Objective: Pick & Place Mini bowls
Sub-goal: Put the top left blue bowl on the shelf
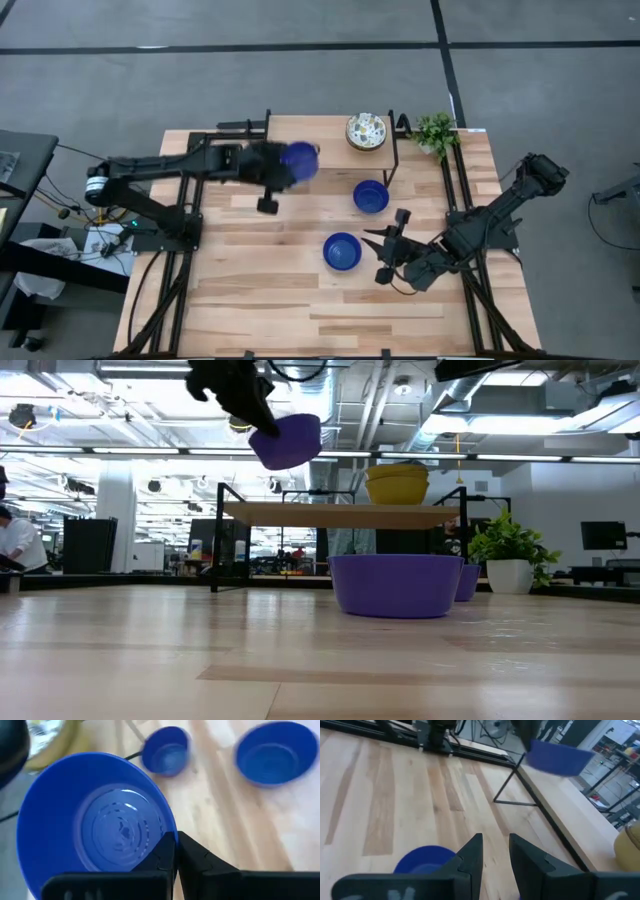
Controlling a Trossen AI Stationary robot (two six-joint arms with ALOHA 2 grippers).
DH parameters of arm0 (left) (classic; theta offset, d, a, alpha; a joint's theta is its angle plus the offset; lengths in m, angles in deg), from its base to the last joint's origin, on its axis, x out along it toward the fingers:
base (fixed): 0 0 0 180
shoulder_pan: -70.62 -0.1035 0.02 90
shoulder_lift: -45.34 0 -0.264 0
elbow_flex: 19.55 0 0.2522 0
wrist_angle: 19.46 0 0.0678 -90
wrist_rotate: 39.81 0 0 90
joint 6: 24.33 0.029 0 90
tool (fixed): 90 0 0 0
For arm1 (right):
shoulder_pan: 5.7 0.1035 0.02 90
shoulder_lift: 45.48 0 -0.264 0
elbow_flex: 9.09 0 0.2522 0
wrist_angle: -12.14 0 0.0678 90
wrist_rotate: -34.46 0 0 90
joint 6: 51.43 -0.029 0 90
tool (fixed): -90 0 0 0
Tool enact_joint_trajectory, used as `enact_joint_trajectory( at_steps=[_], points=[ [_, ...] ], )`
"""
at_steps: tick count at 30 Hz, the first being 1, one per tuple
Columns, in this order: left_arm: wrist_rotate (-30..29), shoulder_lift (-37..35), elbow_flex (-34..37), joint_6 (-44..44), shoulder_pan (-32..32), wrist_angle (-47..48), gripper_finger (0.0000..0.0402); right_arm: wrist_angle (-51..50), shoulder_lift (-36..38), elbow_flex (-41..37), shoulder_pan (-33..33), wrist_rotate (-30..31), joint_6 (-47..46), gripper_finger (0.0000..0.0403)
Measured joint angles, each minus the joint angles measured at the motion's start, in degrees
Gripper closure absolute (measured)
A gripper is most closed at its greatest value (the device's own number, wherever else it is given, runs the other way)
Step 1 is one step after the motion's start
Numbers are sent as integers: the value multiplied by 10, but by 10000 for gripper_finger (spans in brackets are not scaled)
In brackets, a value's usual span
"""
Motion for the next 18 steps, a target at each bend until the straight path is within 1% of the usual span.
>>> enact_joint_trajectory(
  at_steps=[5, 11, 13, 15, 18],
  points=[
    [24, 31, -43, 5, -97, 8, 393, 5, 0, 0, -26, 0, 0, 317],
    [111, 97, -68, 6, -194, 8, 393, 9, 0, 0, -57, 0, 0, 317],
    [124, 114, -69, 14, -214, 9, 393, 9, 0, 0, -64, 0, 0, 317],
    [124, 128, -69, 16, -227, 9, 392, 9, 0, 0, -70, -4, 0, 317],
    [124, 135, -70, 17, -232, 7, 392, 9, 0, 0, -76, -27, 0, 317]
  ],
)
